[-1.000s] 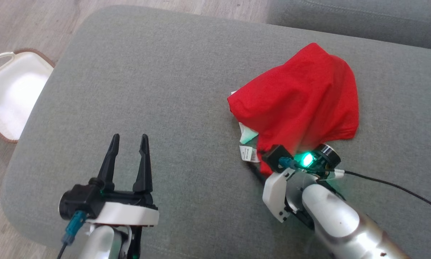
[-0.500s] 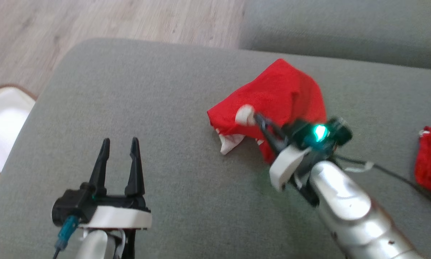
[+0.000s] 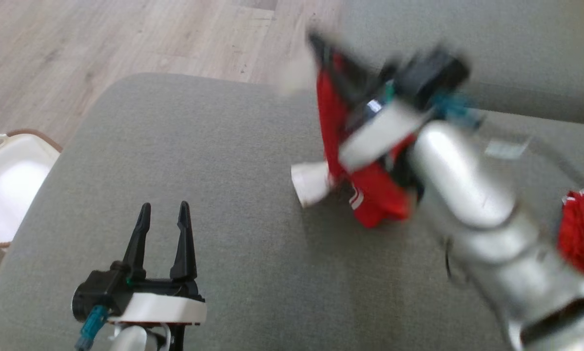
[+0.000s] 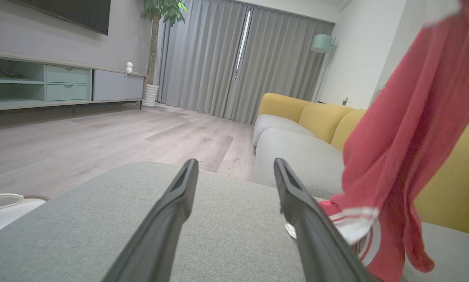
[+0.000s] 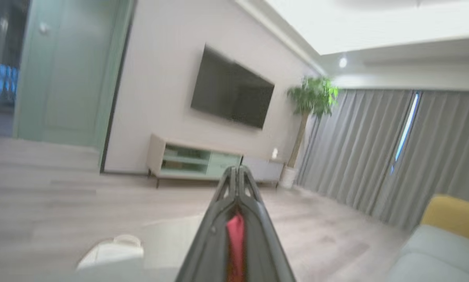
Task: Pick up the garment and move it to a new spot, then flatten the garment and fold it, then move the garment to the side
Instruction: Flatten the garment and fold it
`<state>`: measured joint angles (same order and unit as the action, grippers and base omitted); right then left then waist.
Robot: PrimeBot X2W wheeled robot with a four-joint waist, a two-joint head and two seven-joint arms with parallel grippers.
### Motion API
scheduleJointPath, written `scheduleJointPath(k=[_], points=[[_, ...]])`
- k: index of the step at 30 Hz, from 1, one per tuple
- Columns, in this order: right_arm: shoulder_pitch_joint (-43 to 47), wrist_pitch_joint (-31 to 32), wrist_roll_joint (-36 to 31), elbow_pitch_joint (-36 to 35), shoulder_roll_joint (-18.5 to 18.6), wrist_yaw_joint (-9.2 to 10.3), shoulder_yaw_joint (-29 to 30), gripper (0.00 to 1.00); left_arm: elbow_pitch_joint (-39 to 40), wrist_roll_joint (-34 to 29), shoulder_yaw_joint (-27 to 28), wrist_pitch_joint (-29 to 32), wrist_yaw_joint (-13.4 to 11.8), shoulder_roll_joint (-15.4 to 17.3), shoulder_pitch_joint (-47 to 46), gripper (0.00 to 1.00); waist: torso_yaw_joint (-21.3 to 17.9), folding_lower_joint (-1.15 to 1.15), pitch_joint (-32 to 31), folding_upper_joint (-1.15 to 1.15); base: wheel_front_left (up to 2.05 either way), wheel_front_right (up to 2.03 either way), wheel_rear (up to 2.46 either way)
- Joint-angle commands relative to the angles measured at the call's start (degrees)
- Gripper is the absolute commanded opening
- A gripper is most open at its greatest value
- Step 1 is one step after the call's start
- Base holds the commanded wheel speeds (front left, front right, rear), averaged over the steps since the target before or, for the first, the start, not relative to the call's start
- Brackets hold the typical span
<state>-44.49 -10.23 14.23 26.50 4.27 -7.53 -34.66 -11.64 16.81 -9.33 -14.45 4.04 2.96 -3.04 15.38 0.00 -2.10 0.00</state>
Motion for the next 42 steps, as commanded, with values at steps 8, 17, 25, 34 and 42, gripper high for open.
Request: scheduleJointPath(k=[8,17,25,34,42], points=[[-15.9,-2.9,3.3,0.6,-1.2,0.04,14.5,0.00,2.5,0.2,1.6,-0.5,-0.3,-0.1,-1.0,1.00,0.7,0.00,-0.1,0.00,0.00,0.00,0.00],[-10.0,1.9,-4.2,16.7,10.9,0.04,25.9,0.00,3.3,1.0,1.0,-0.5,-0.4,-0.1,-1.8,1.00,-0.4,0.00,2.7,0.00,0.00,0.00,0.00],[-6.8,1.7,-14.8,28.8,13.3,0.04,32.1,1.00,3.2,1.8,-0.2,-0.5,-0.3,-0.1,-3.7,1.00,-2.6,0.00,5.5,0.00,0.00,0.00,0.00],[-5.1,-4.2,-16.4,20.8,3.7,0.04,28.5,1.00,4.2,1.0,0.9,-0.5,0.1,-0.1,-4.8,1.00,-8.6,0.00,5.0,0.00,0.00,0.00,0.00],[15.7,-4.7,-12.5,-4.3,-0.9,0.04,25.4,1.00,4.7,0.7,1.3,-0.5,0.5,-0.1,-3.9,1.00,-14.1,0.00,3.8,0.00,0.00,0.00,0.00]])
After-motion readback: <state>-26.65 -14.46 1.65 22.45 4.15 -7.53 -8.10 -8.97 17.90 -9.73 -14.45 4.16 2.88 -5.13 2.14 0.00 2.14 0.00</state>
